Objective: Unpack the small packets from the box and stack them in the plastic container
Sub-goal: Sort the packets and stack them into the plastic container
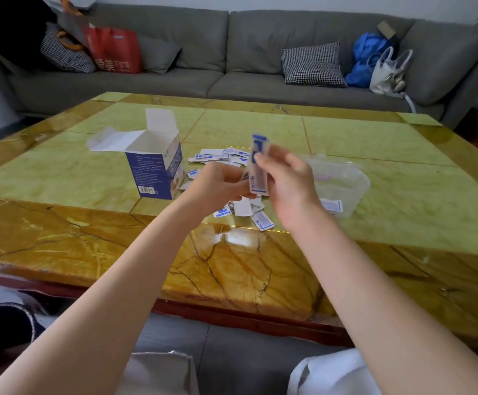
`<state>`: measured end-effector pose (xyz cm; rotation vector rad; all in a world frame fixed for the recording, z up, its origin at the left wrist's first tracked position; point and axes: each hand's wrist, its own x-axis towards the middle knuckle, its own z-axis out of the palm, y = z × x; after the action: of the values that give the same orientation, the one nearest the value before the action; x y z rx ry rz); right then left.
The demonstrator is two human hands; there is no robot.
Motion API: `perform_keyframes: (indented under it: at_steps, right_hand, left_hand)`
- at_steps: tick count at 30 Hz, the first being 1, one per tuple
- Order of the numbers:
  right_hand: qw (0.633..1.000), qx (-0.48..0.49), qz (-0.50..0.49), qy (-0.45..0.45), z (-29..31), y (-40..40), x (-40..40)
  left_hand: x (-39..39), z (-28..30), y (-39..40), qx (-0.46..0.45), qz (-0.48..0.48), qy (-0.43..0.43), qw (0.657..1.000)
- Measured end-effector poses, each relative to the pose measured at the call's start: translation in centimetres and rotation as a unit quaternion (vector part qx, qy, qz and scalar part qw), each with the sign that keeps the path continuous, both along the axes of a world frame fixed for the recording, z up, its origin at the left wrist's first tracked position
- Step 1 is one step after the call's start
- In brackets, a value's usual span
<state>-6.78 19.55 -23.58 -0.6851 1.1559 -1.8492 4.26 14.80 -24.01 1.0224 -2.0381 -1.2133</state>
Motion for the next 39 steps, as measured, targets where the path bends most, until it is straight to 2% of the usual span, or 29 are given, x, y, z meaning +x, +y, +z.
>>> perform_keyframes:
  at_steps: [1, 3, 5, 7, 10, 13, 16, 18, 21, 25, 28, 31, 33, 36, 39]
  right_hand:
    - [0.999, 0.012, 0.002, 0.047, -0.1, 0.0, 0.4]
    - [0.986, 0.025, -0.040, 0.160, -0.1, 0.0, 0.4]
    - [0.957, 0.035, -0.093, 0.274, -0.1, -0.1, -0.4]
    - [0.927, 0.070, -0.102, 0.354, -0.4, -0.1, -1.1]
    - [0.917, 0.127, -0.072, 0.372, -1.3, -0.2, -1.3]
    - [0.912, 0.142, -0.061, 0.380, -1.4, -0.1, -1.4]
    - [0.912, 0.142, -0.053, 0.381, -1.4, -0.1, -1.3]
    - [0.911, 0.142, -0.040, 0.386, -1.6, 0.0, -1.0]
    - [0.909, 0.151, -0.021, 0.388, -1.8, 0.0, -0.8]
    - [0.917, 0.158, -0.001, 0.366, -1.7, 0.0, -0.9]
    - [0.940, 0.148, 0.014, 0.308, -1.5, -0.1, -0.9]
    - [0.971, 0.097, 0.080, 0.204, -0.9, -0.2, -0.9]
    - [0.975, 0.066, 0.153, 0.148, -0.6, 0.0, -0.9]
    - [0.956, 0.085, 0.239, 0.145, -0.6, 0.6, -0.5]
    - [0.959, 0.109, 0.221, 0.141, -0.9, 0.7, -0.6]
  left_hand:
    - [0.1, 0.0, -0.1, -0.025, -0.002, -0.015, 1.000]
    - [0.8, -0.2, -0.9, -0.105, -0.008, -0.109, 0.989]
    - [2.0, -0.9, -1.8, -0.176, 0.010, -0.242, 0.954]
    - [2.9, -1.7, -2.1, -0.190, 0.001, -0.336, 0.923]
    - [3.4, -2.8, -1.9, -0.169, -0.019, -0.386, 0.907]
    - [3.2, -3.3, -1.8, -0.214, 0.020, -0.381, 0.899]
    - [2.7, -3.5, -1.7, -0.269, 0.054, -0.395, 0.877]
    - [2.6, -3.4, -1.6, -0.292, 0.072, -0.376, 0.876]
    - [3.1, -2.3, -1.5, -0.288, 0.123, -0.303, 0.900]
    - [4.3, -0.3, -1.6, -0.278, 0.194, -0.156, 0.928]
    - [4.8, 0.8, -1.7, -0.273, 0.192, -0.052, 0.941]
    - [4.6, 1.0, -1.6, -0.237, 0.161, -0.018, 0.958]
    - [4.3, 0.7, -1.4, -0.202, 0.132, -0.005, 0.970]
    - [3.4, 0.6, -1.2, -0.178, 0.103, 0.024, 0.978]
    - [2.6, 0.3, -1.0, -0.181, 0.091, 0.030, 0.979]
